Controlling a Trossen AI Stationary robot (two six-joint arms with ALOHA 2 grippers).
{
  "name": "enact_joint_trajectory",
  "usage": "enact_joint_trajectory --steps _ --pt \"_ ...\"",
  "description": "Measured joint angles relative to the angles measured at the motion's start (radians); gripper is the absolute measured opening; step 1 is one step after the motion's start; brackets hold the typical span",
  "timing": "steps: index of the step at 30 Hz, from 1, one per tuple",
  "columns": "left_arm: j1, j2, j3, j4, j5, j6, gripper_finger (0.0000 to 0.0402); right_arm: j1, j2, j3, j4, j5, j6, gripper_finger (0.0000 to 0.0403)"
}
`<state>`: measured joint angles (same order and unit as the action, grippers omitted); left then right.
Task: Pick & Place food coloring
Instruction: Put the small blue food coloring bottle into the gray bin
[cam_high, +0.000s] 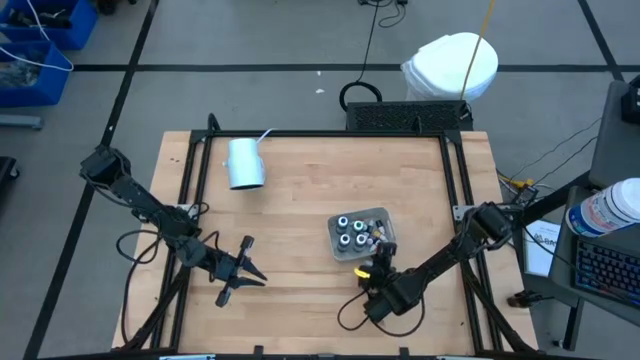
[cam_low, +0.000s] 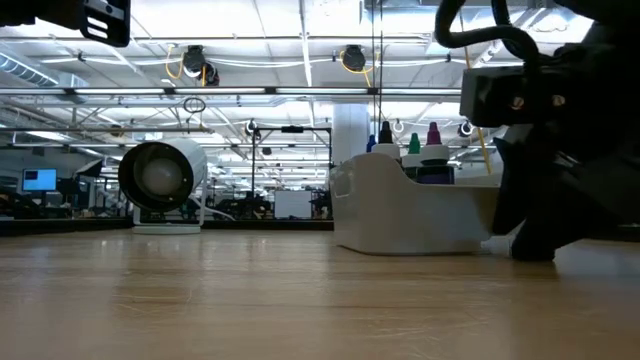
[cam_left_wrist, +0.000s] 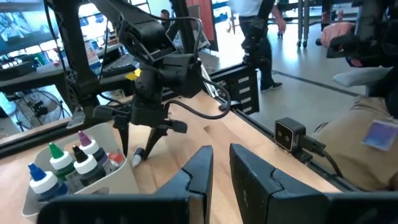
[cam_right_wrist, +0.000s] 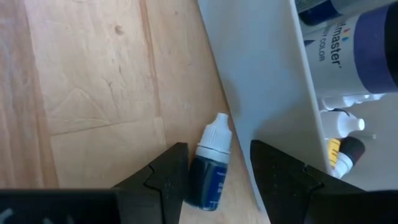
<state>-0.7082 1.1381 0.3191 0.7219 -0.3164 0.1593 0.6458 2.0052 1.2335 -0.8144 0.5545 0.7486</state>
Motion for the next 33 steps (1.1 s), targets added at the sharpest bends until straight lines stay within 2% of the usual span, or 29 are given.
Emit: enact_joint_trajectory --steps 14,21,25,33 --pt "0.000 0.000 0.000 0.019 0.000 -0.072 0.0063 -0.025 0.000 0.000 0.046 -0.230 0.079 0.0169" --pt "0.002 0.000 0.000 0.057 0.000 -0.067 0.0063 -0.022 0.000 0.000 0.190 -0.356 0.074 0.0142" --pt "-0.001 0.000 0.000 0.028 0.001 -0.124 0.0063 -0.006 -0.019 0.000 0.242 -0.334 0.027 0.0130" --pt "0.000 0.000 0.000 -0.009 0.002 -0.162 0.0063 0.110 -0.203 -0.002 0.216 -0.096 0.015 0.0130"
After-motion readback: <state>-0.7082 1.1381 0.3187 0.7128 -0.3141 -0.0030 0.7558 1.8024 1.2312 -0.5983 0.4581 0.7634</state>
